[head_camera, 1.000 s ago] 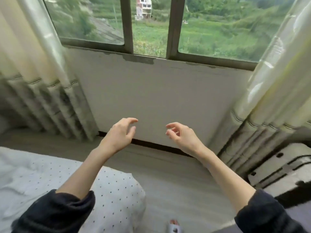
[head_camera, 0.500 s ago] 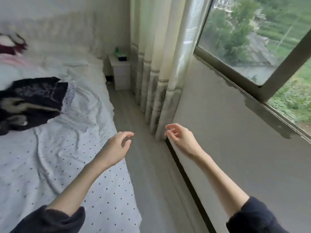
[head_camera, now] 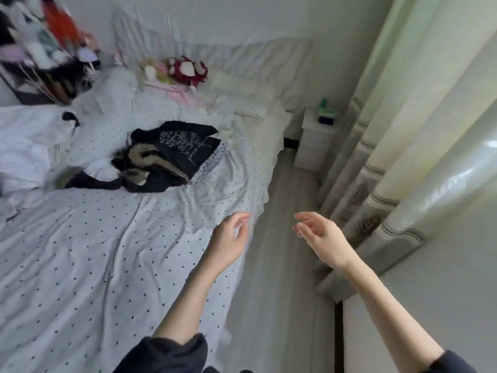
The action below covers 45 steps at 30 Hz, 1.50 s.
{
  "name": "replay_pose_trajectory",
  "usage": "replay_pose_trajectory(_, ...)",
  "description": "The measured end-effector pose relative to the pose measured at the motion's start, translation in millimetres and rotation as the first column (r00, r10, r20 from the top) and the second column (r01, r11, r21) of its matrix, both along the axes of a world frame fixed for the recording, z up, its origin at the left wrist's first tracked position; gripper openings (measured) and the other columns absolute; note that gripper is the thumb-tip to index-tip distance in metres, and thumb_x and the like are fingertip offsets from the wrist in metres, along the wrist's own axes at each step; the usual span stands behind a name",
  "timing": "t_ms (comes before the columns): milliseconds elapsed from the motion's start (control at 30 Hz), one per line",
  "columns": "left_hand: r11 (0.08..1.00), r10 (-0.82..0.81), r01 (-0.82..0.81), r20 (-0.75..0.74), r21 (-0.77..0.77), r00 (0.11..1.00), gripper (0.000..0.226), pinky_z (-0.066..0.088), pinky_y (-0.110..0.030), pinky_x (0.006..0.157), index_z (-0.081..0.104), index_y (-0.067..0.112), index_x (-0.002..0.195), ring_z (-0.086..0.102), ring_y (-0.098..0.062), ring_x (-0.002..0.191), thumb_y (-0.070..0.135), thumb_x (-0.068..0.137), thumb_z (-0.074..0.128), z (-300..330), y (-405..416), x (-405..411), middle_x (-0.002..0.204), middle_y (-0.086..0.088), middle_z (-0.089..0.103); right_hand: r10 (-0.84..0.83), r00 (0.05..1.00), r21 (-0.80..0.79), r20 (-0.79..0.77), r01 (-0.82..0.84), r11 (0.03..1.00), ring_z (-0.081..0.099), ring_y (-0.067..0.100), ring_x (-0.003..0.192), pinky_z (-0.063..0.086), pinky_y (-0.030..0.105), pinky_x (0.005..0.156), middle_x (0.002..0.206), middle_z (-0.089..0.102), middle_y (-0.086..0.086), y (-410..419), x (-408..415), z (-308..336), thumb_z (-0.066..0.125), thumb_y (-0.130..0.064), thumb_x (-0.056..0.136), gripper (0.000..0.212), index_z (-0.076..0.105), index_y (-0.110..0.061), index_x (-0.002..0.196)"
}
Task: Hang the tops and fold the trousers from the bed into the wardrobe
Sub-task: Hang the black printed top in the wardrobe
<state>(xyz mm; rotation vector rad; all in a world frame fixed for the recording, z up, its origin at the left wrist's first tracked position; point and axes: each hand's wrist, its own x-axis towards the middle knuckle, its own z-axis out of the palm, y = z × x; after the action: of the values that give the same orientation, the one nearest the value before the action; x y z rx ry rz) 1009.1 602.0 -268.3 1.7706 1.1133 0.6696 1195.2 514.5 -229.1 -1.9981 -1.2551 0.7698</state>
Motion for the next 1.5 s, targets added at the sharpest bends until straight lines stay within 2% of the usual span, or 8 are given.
replay_pose_trajectory(133, 0.989, 0.144, -0.145, -0.044, -0.019, 0.989, 0.027, 0.035, -0.013, 0.090, 0.057, 0.016, 0.121, 0.052, -0.004, 0.108, 0.013, 0.097, 0.044, -10, 37, 25, 0.120, 0.008, 0.058, 0.155, 0.987, -0.004, -0.042, -0.155, 0.988, 0.061, 0.001, 0.082, 0.042, 0.006, 0.071, 0.090, 0.064, -0.007, 67, 35, -10, 0.052, -0.019, 0.095, 0.017, 0.058, -0.027, 0.108)
replay_pose_trajectory(333, 0.939, 0.340, -0.344, -0.090, -0.033, 0.936, 0.029, 0.034, -0.015, 0.090, 0.055, 0.016, 0.123, 0.050, -0.006, 0.108, 0.012, 0.098, 0.042, -26, 113, 80, 0.116, 0.008, 0.057, 0.373, 0.924, -0.011, -0.079, -0.375, 0.927, 0.064, 0.019, 0.096, 0.048, 0.032, 0.092, 0.101, 0.068, 0.006, 180, 90, -19, 0.051, -0.018, 0.095, 0.024, 0.060, -0.020, 0.116)
replay_pose_trajectory(767, 0.695, 0.687, -0.707, -0.167, -0.130, 0.707, 0.028, 0.036, -0.018, 0.088, 0.057, 0.016, 0.122, 0.052, -0.010, 0.105, 0.015, 0.099, 0.042, -55, 333, 144, 0.118, 0.007, 0.055, 0.738, 0.673, -0.156, -0.038, -0.734, 0.661, 0.058, 0.009, 0.083, 0.040, 0.004, 0.065, 0.104, 0.066, 0.003, 494, 161, -50, 0.046, -0.018, 0.098, 0.026, 0.056, -0.017, 0.122)
replay_pose_trajectory(967, 0.651, 0.659, -0.723, -0.300, -0.231, 0.689, 0.035, 0.038, -0.023, 0.091, 0.047, 0.013, 0.133, 0.051, -0.022, 0.119, 0.014, 0.099, 0.040, -112, 454, 121, 0.136, -0.004, 0.049, 0.766, 0.642, -0.252, -0.023, -0.745, 0.617, 0.061, 0.018, 0.098, 0.047, 0.027, 0.087, 0.107, 0.065, 0.006, 625, 141, -93, 0.041, -0.021, 0.100, 0.027, 0.058, -0.012, 0.119)
replay_pose_trajectory(1067, 0.612, 0.647, -0.743, -0.370, -0.269, 0.667, 0.039, 0.039, -0.021, 0.079, 0.041, 0.014, 0.137, 0.055, -0.013, 0.092, 0.016, 0.098, 0.043, -139, 519, 104, 0.139, -0.009, 0.042, 0.803, 0.596, -0.346, 0.010, -0.751, 0.562, 0.061, 0.020, 0.091, 0.048, 0.035, 0.090, 0.100, 0.065, 0.007, 703, 123, -120, 0.039, -0.021, 0.100, 0.025, 0.058, -0.014, 0.113)
replay_pose_trajectory(1133, 0.567, 0.665, -0.781, -0.413, -0.263, 0.622, 0.043, 0.042, -0.027, 0.083, 0.038, 0.012, 0.139, 0.056, -0.018, 0.092, 0.013, 0.097, 0.044, -159, 553, 90, 0.140, -0.013, 0.040, 0.820, 0.572, -0.370, 0.032, -0.755, 0.541, 0.060, 0.021, 0.101, 0.045, 0.030, 0.089, 0.111, 0.064, 0.008, 751, 108, -141, 0.040, -0.020, 0.098, 0.029, 0.056, -0.011, 0.121)
replay_pose_trajectory(1233, 0.510, 0.684, -0.834, -0.489, -0.210, 0.541, 0.044, 0.032, -0.033, 0.105, 0.038, 0.007, 0.140, 0.041, -0.027, 0.128, 0.009, 0.096, 0.044, -195, 591, 68, 0.143, -0.013, 0.037, 0.845, 0.528, -0.388, 0.081, -0.765, 0.515, 0.056, 0.019, 0.111, 0.041, 0.025, 0.093, 0.122, 0.061, 0.006, 811, 83, -182, 0.040, -0.020, 0.099, 0.033, 0.055, -0.007, 0.125)
replay_pose_trajectory(1500, 0.165, 0.777, -0.976, -0.590, -0.144, 0.219, 0.058, 0.033, -0.044, 0.101, 0.023, 0.004, 0.145, 0.040, -0.037, 0.127, 0.016, 0.095, 0.050, -267, 669, 38, 0.139, -0.021, 0.041, 0.836, 0.536, -0.492, 0.115, -0.701, 0.517, 0.044, 0.028, 0.129, 0.038, 0.042, 0.106, 0.141, 0.044, 0.013, 915, 38, -301, 0.045, -0.033, 0.097, 0.056, 0.030, -0.005, 0.144)
